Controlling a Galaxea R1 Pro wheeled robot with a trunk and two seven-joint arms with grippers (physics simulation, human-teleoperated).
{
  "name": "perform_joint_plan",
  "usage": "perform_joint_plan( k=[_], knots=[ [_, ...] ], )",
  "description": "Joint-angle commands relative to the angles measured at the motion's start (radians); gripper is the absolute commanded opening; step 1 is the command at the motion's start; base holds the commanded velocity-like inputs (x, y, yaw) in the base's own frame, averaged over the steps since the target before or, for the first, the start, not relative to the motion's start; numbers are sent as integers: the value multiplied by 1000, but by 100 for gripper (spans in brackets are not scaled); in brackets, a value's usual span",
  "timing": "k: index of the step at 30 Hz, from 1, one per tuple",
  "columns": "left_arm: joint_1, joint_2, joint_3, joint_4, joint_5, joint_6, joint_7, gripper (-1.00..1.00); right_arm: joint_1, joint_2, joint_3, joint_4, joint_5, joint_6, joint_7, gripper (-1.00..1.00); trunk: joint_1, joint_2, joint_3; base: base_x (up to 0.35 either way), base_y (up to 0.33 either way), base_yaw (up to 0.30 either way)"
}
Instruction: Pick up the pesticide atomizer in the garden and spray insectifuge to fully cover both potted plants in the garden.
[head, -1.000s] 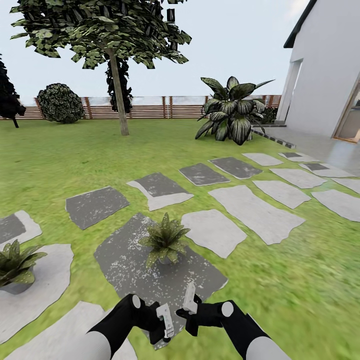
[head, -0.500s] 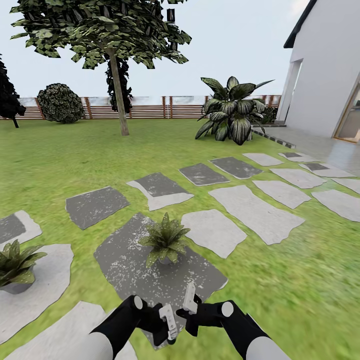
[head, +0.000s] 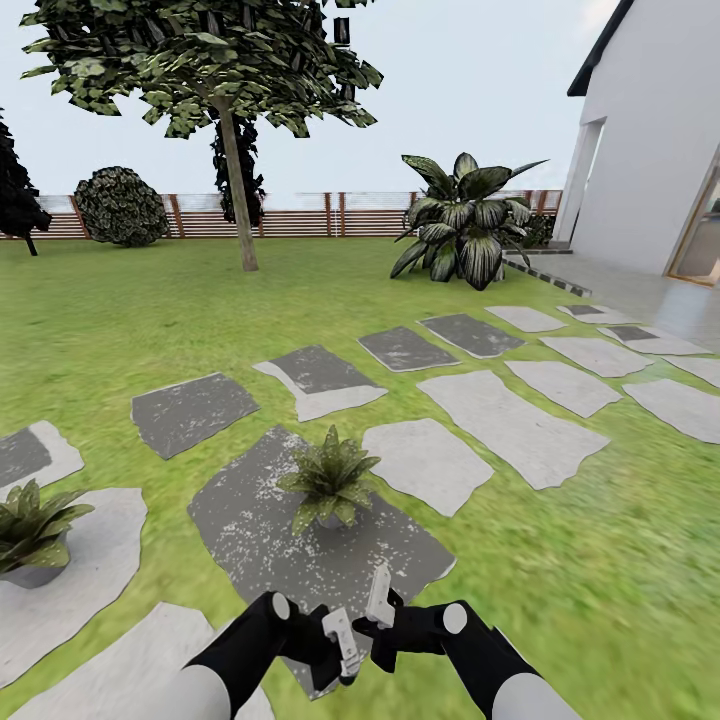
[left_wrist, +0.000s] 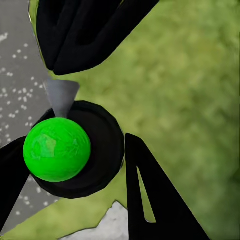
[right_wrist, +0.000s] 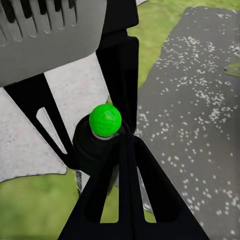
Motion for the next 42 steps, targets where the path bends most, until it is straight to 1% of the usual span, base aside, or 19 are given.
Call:
perform_joint_plan(
  k=[1,7,11,16,21,23,24,26,27,28,31,32,35,36,39,41,42],
  knots=[
    [0,-1,-1,-2,-2,6,-3,-100,0,1,-8,-1,8,-4,5,-100,0,0,-1,0,0,0],
    [0,-3,-1,-2,-1,6,-1,-100,0,1,-8,0,8,-4,5,-100,0,0,-1,0,0,0],
    [0,-6,-1,-2,21,5,-2,-100,0,1,-8,-1,8,-4,5,-100,0,0,-1,0,0,0],
    [0,-7,-1,-2,38,5,-2,-100,0,1,-8,0,8,-4,5,-100,0,0,-1,0,0,0],
    [0,-6,-1,-3,40,4,-2,-100,0,1,-8,0,8,-4,5,-100,0,0,-1,0,0,0],
    [0,0,-3,-2,40,4,-2,-100,0,1,-8,0,8,-4,5,-100,0,0,-1,0,0,0],
    [2,15,-8,-1,31,3,-3,-100,0,1,-8,0,9,-4,5,-100,0,0,-1,0,0,0],
    [3,75,-11,-2,26,5,-5,-100,0,1,-8,0,10,-4,5,-100,0,0,-1,0,0,0],
    [4,95,-11,-2,25,6,-5,-100,0,1,-8,1,10,-4,5,-100,0,0,-1,0,0,0],
    [4,107,-12,-2,25,6,-5,-100,0,1,-8,1,10,-4,5,-100,0,0,-1,0,0,0],
    [6,159,-13,-1,24,7,-5,-100,0,1,-8,2,11,-4,5,-100,0,0,-1,0,0,0],
    [6,171,-14,-1,24,6,-5,-100,0,1,-7,3,11,-4,4,-100,0,0,-1,0,0,0],
    [8,227,-15,2,26,5,-5,-100,0,1,-7,5,12,-5,3,-100,0,0,-1,0,0,0],
    [9,246,-14,12,28,4,-5,-100,0,1,-8,6,13,-5,3,100,0,0,-1,0,0,0],
    [10,287,-10,62,36,2,-2,-100,0,1,-13,6,12,-7,2,100,0,0,-1,0,0,0],
    [10,297,-4,86,39,-8,3,-100,0,-7,-16,5,9,-8,-3,100,0,0,-1,0,0,0],
    [10,299,8,93,48,-24,14,-100,0,-16,-17,4,8,-9,-11,100,0,0,-1,0,0,0]
  ],
)
